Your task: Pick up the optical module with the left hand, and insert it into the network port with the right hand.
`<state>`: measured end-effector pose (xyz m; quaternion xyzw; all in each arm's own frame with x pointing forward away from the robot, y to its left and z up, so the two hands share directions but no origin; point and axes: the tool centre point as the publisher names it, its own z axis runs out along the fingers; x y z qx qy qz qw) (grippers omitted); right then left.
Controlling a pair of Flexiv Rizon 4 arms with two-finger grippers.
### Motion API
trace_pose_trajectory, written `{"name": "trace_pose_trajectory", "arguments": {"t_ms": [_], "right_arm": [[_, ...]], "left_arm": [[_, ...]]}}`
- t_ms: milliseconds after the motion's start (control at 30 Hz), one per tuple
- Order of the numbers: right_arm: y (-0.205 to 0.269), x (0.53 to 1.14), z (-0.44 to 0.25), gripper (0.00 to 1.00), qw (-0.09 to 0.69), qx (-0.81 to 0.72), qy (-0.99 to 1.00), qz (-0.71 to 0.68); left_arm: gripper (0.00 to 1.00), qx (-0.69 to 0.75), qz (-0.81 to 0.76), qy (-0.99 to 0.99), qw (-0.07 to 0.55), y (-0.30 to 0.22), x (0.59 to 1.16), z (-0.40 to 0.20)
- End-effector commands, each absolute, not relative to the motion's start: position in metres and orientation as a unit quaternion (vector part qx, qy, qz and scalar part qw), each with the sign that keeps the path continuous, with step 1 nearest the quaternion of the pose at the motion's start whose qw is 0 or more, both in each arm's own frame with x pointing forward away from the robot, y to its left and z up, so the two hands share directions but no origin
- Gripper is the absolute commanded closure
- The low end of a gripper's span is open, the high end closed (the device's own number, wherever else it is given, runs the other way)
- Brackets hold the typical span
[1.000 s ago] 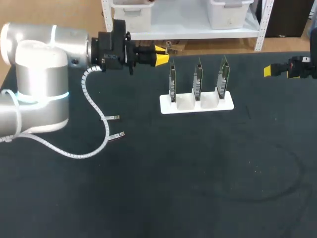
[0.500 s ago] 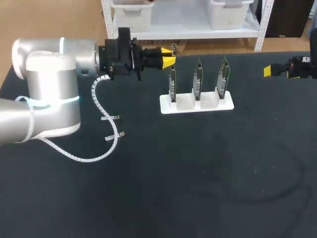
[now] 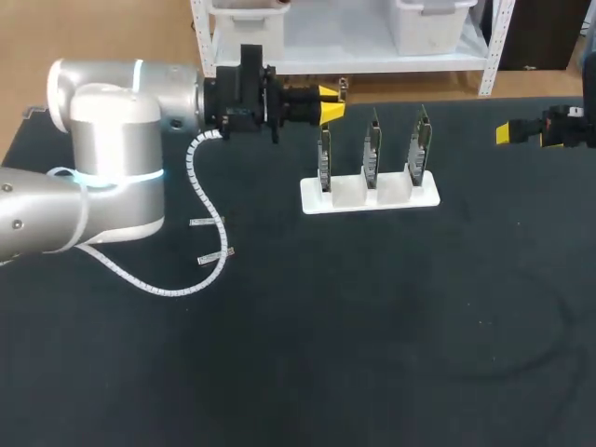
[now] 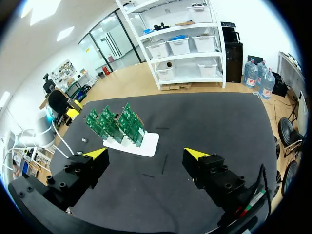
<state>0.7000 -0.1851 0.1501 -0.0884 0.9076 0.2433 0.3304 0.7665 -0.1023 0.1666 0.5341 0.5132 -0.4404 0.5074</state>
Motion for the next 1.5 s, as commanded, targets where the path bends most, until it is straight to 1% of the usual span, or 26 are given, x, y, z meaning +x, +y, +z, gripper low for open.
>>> {"name": "trace_pose_trajectory", "arguments": {"t_ms": [33, 533, 1500], "right_arm": [[-0.185, 0.700, 0.150, 0.00, 0.330, -0.088, 0.908, 0.243], [-0.185, 0.700, 0.150, 0.00, 0.330, -0.088, 0.908, 0.243], [-0.185, 0.700, 0.150, 0.00, 0.330, -0.088, 0.908, 0.243]], "left_arm": [[1.00, 0.530, -0.441, 0.516, 0.508, -0.099, 0.762, 0.164], [1.00, 0.503, -0.430, 0.538, 0.522, -0.082, 0.747, 0.158], [1.00, 0.518, -0.440, 0.525, 0.512, -0.083, 0.765, 0.162]]}}
